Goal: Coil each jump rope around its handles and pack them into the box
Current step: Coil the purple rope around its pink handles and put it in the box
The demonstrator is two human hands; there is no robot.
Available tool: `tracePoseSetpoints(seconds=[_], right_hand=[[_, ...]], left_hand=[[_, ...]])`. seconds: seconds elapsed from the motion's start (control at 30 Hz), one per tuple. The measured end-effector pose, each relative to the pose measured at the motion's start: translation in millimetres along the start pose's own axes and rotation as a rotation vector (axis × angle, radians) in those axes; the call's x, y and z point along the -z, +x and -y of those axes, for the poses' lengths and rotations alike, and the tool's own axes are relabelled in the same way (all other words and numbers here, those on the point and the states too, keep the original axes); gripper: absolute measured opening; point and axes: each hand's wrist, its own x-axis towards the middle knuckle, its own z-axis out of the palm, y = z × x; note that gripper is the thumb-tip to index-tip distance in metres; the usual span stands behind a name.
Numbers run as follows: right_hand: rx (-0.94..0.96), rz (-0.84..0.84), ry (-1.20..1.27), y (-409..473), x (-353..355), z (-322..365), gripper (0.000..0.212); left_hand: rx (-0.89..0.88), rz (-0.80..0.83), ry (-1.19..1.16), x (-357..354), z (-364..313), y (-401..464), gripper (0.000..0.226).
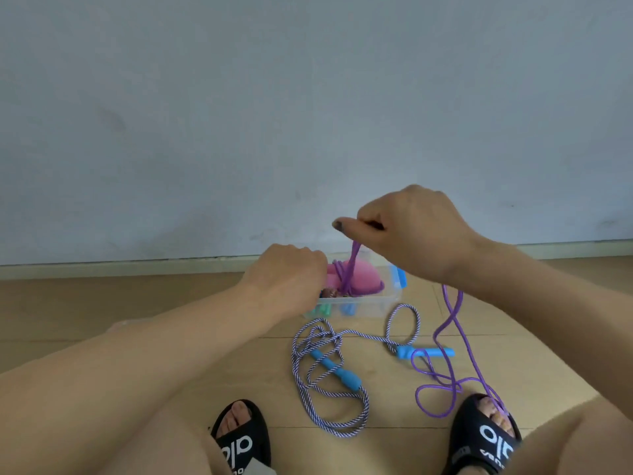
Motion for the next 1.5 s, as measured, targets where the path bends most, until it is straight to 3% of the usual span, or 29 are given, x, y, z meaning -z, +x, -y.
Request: tracePoseSetpoints(seconds=[0.2, 0.4, 0.47, 0.53, 0.67, 0.77, 0.87, 1.03, 1.1, 1.17, 1.37, 1.5], right_hand=[[0.007, 0.096, -0.023, 21, -25, -26, 0.060], [-0.115, 0.249, 0.469, 15, -46, -18, 0.059], [-0.251, 0.344, 0.761, 3, -48, -18, 0.046], [-0.349, 0.424, 0.896, -10, -56, -12, 0.026], [-0.558, 0.309, 1.069, -25, -84, 18, 0.040], [-0.586, 0.320, 1.004, -40, -79, 26, 0.048], [-0.454, 0.335, 0.728, -55, -70, 30, 0.045], [-0.321, 0.415, 0.445, -72, -64, 63, 0.037], [-0.227, 0.375, 0.332, -65, -51, 60, 0.037], [-0.098, 0.292, 0.182, -52, -34, 50, 0.042], [0.011, 0.161, -0.120, -3, -8, -4, 0.059], [0.091, 0.166, -0.031, 9, -28, -20, 0.061]], left_hand=[[-0.099, -0.068, -0.050, 24, -26, -24, 0.020], [-0.181, -0.293, -0.164, 46, -14, -34, 0.020], [-0.084, -0.298, -0.248, 50, -9, -36, 0.020], [0.019, -0.303, -0.348, 54, -2, -36, 0.020], [0.156, -0.295, -0.408, 49, 16, -29, 0.022], [0.195, -0.185, -0.337, 37, 32, -26, 0.025], [0.211, -0.102, -0.256, 27, 35, -19, 0.027], [0.129, 0.016, -0.073, 10, 19, -4, 0.011], [0.107, 0.069, -0.004, 3, 12, -1, 0.003], [0.094, 0.105, 0.041, -1, 6, -1, 0.011], [-0.098, -0.023, 0.050, 4, -22, -15, 0.011], [-0.183, -0.057, -0.090, 23, -34, -27, 0.018]])
